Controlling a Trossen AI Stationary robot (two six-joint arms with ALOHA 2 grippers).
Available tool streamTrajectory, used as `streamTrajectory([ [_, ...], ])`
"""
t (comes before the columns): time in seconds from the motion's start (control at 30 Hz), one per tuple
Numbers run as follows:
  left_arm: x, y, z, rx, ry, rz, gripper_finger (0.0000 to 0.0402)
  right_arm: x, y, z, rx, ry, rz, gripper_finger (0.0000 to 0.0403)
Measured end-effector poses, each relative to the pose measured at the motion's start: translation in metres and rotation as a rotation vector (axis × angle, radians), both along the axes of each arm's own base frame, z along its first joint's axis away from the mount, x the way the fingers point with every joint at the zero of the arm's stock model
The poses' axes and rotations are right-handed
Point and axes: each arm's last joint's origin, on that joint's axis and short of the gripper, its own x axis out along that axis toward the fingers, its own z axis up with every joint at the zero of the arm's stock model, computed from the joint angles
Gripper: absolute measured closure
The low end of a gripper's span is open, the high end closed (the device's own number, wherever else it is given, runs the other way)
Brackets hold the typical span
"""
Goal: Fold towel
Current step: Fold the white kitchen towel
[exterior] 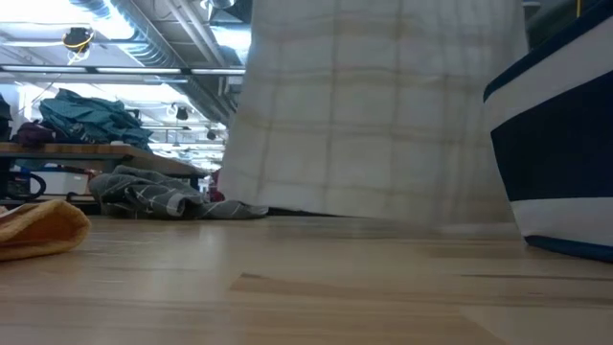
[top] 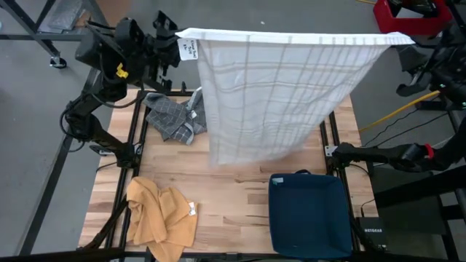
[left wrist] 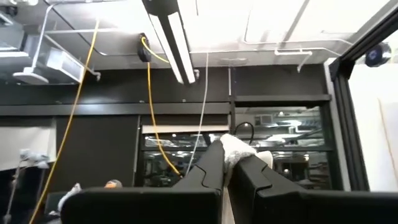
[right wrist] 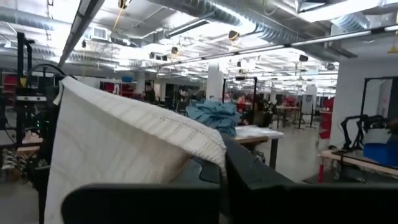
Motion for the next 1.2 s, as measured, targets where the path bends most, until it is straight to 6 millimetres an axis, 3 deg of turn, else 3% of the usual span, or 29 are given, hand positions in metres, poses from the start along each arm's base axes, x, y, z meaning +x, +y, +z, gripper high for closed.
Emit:
streamTrajectory([
  [0.1,-0.002,0.0,-0.001,-0.007,0.023,0.014,0.0401,0.0,0.0,-0.002,0.025,0.007,0.002,0.0402],
  [0.27,0.001,0.004,-0.014,-0.038,0.205,0.173,0.0401,0.003,-0.004,-0.017,0.125,0.13,-0.02,0.0402],
  [0.53,0.013,0.015,-0.034,0.007,0.424,0.524,0.0401,0.007,-0.021,-0.033,0.188,0.349,-0.331,0.0402],
  [0.73,0.018,0.026,-0.038,0.061,0.493,0.725,0.0401,0.035,-0.055,-0.041,0.161,0.509,-0.398,0.0402],
  [1.0,0.03,0.051,-0.051,0.096,0.616,0.867,0.0401,0.085,-0.114,-0.075,0.221,0.82,-0.458,0.0402],
  [1.2,0.039,0.079,-0.066,0.06,0.723,0.933,0.0401,0.103,-0.141,-0.086,0.196,0.927,-0.598,0.0402],
])
